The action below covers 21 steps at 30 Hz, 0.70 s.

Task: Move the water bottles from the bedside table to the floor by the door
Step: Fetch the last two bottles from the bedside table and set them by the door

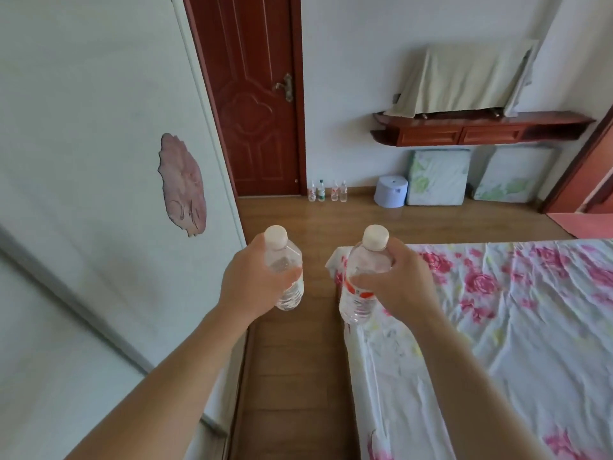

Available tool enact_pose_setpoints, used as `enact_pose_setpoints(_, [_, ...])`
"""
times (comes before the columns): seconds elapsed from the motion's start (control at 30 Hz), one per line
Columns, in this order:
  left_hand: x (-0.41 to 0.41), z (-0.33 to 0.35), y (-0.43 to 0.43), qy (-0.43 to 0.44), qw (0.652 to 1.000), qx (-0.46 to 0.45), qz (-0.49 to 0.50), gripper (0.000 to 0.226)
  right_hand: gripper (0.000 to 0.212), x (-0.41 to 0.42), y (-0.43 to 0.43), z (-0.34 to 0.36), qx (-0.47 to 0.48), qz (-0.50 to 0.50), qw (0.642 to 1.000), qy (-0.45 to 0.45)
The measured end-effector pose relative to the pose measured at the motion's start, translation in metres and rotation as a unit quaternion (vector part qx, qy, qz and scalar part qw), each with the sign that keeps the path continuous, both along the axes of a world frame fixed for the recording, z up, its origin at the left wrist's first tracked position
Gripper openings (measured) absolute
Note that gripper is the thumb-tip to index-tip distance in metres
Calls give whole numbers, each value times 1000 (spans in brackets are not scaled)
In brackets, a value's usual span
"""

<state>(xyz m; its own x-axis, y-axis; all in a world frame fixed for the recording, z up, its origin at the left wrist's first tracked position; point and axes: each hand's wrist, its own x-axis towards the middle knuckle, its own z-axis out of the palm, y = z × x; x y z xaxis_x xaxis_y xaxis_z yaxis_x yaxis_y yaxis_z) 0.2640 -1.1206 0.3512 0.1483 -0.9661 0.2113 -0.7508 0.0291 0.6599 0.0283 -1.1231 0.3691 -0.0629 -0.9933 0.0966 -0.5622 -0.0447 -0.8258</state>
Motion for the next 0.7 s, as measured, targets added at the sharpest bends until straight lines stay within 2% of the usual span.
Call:
enact_pose_setpoints(0.17, [13, 12, -64, 7, 998, 10, 62, 38, 50, 14, -90, 11, 2, 64, 998, -5])
enact_pose_setpoints(0.33, [22, 21, -110, 15, 993, 2, 115, 29, 60, 31, -160, 22, -10, 119, 993, 13])
enact_pose_setpoints(0.47, [30, 23, -144, 34, 991, 2, 133, 27, 60, 41, -203, 27, -9, 148, 989, 19])
enact_pose_setpoints(0.7, [56, 17, -223, 45, 988, -21, 143, 37, 61, 68, -287, 24, -7, 154, 988, 29])
